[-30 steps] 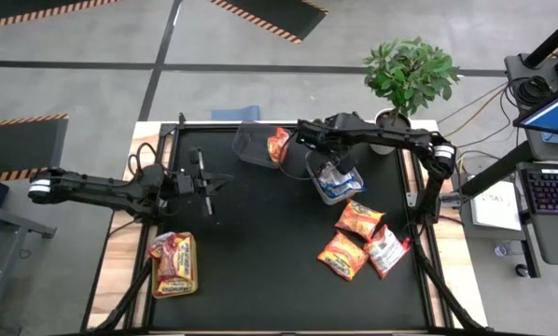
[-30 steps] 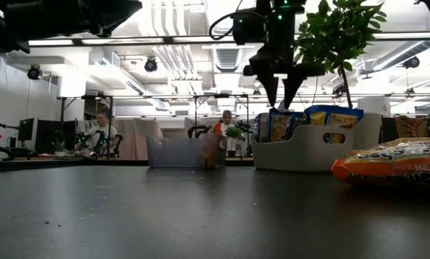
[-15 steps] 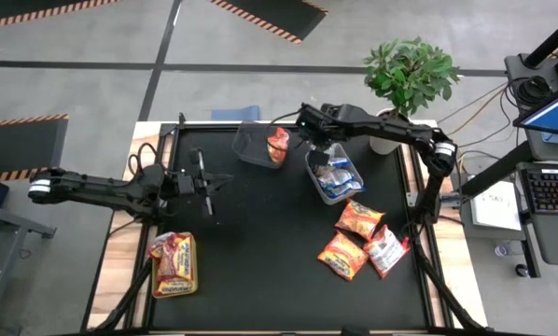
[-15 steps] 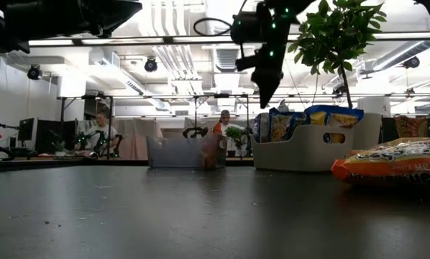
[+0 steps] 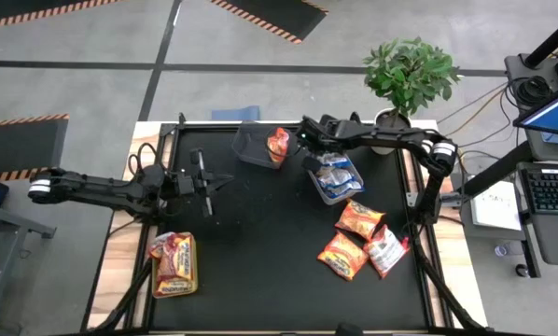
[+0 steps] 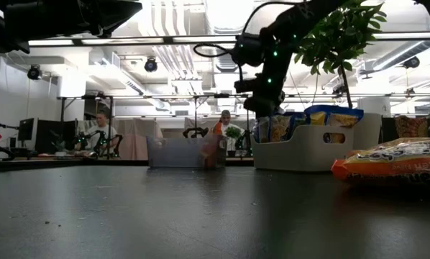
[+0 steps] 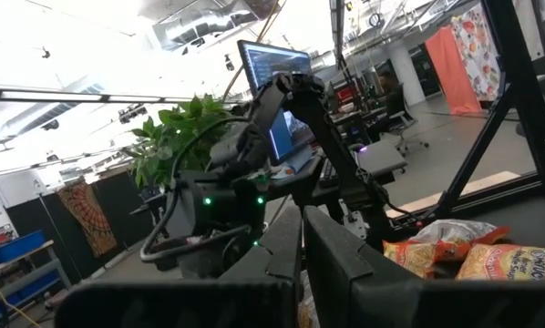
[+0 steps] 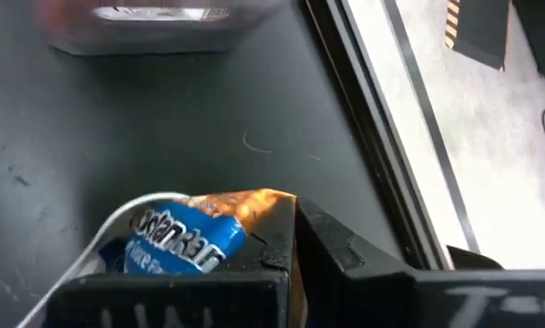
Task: Sort Maruchan noodles
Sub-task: Put the blue noodle pack into the white bin
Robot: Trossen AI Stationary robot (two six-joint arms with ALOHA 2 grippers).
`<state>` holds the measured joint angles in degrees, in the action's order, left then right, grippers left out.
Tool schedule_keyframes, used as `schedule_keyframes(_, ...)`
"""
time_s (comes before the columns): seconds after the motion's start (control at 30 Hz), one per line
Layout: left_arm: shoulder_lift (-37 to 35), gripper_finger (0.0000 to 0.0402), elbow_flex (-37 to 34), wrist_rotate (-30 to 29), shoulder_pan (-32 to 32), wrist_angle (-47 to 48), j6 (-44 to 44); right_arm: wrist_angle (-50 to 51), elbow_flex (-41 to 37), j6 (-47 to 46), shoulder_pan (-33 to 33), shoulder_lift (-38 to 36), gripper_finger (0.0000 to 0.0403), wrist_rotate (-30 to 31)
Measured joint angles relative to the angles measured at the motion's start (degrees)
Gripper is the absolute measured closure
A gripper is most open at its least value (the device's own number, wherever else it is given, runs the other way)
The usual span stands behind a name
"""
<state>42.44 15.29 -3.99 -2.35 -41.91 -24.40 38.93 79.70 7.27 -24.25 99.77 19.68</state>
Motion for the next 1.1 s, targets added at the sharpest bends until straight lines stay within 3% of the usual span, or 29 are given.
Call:
schedule_keyframes(0.17,-0.07,0.0402,0.00,0.00,-0.02,-0.02,0.00,-1.92,-1.79,-1.07,0.06,0.00,0.0394,1.31)
schedule_keyframes(0.43,-0.09,0.0402,0.00,0.00,0.00,-0.01,0.00,3.00,2.25,-2.49,0.98,-3.01,0.0394,3.00)
schedule_keyframes(0.63,-0.09,0.0402,0.00,-0.01,-0.01,0.54,0.00,2.26,-1.46,-6.35,0.98,-5.67,0.0394,4.44)
schedule_keyframes(1.1,-0.11,0.0402,0.00,0.00,0.00,0.59,0.00,-21.63,-17.76,-13.37,2.45,-6.14,0.0394,5.44)
